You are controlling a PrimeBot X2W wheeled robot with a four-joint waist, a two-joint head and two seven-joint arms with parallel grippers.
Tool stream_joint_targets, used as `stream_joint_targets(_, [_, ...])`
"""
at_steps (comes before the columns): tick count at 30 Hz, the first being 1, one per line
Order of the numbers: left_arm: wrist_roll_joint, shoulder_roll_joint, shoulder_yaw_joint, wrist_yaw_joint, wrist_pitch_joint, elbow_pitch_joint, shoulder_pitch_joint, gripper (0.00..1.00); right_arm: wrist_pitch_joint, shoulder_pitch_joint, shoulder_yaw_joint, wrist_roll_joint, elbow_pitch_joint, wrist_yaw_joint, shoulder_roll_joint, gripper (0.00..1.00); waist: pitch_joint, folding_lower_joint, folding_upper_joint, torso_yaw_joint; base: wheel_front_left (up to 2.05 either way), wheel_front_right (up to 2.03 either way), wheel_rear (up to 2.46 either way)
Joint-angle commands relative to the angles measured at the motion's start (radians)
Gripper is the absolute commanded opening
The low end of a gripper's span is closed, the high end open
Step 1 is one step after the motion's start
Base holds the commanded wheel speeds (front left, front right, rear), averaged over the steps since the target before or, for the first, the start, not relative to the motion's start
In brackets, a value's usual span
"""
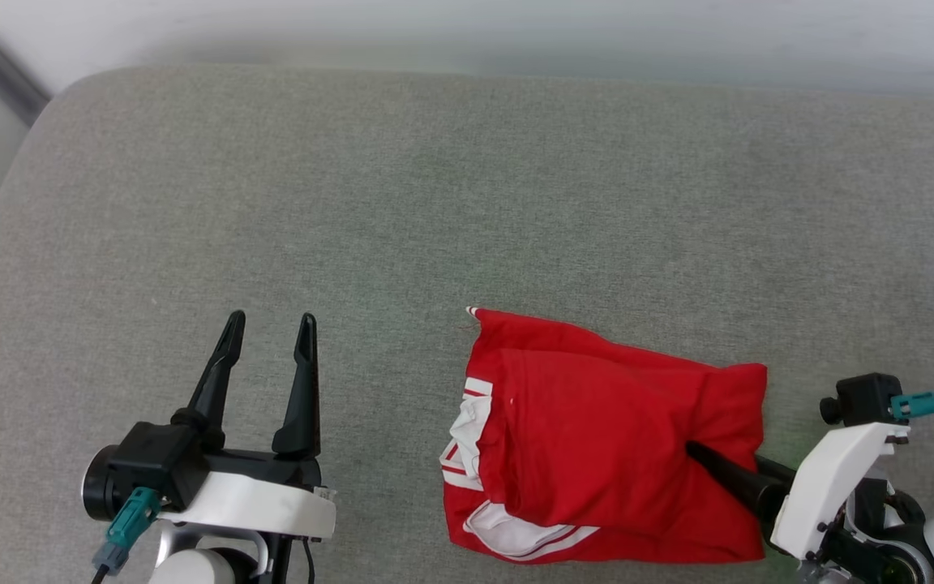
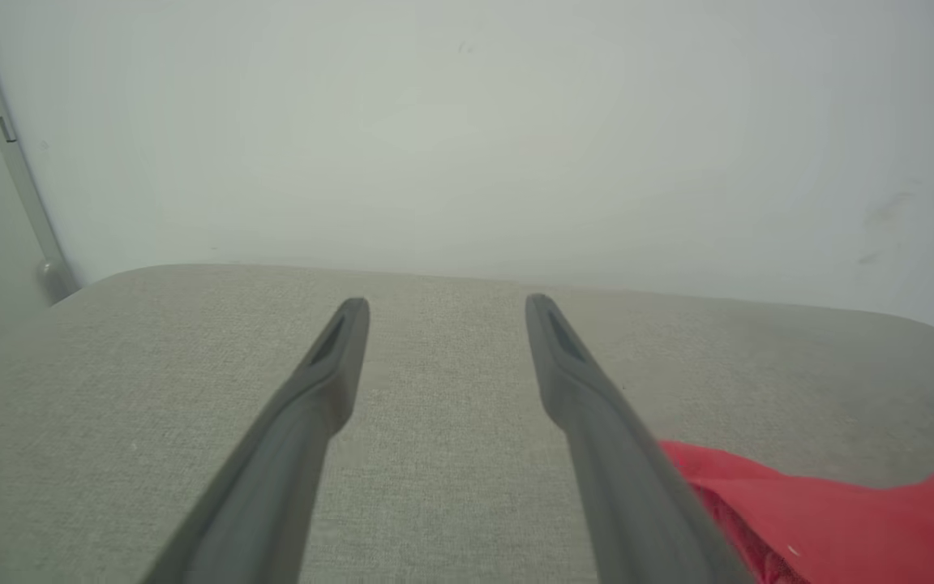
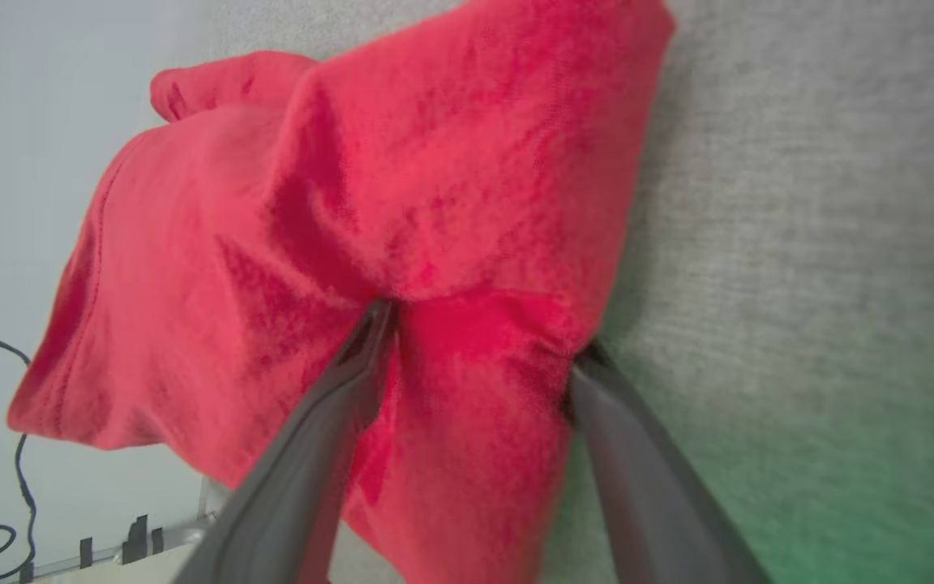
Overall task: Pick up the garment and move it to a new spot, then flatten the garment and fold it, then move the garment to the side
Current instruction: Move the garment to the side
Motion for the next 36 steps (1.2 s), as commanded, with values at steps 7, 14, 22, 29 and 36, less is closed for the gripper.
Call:
stream_joint_targets(7, [0.017,-0.019,0.023,-0.014,-0.004,0.020,0.002,1.00,-0.062,-0.046,0.120,0.008,-0.002,-0.001,-0.055,0.00,-0.016,0.0000,0.0000,-0.007,0.00,0.00,0.00])
stream_joint_targets(14, [0.035,-0.011,0.036,-0.020,-0.004,0.016,0.027,1.00,-0.090,-0.084,0.202,-0.083,-0.035,-0.001,-0.128,0.00,-0.073,0.0000,0.0000,-0.073,0.00,0.00,0.00])
stream_joint_targets(22, [0.039,0.003,0.044,-0.019,-0.003,-0.014,0.047,1.00,-0.056,-0.114,0.172,-0.240,0.022,-0.001,-0.185,0.00,-0.079,0.0000,0.0000,-0.229,0.00,0.00,0.00])
stream_joint_targets(29, [0.053,0.027,0.036,-0.030,0.004,-0.043,0.018,1.00,-0.042,-0.184,0.084,-0.379,0.113,-0.002,-0.152,0.00,-0.031,0.0000,0.0000,-0.404,0.00,0.00,0.00])
stream_joint_targets(36, [0.079,0.071,0.016,-0.060,0.038,-0.089,-0.059,1.00,-0.119,-0.319,-0.017,-0.498,0.234,-0.001,-0.075,0.00,0.090,0.0000,0.0000,-0.515,0.00,0.00,0.00])
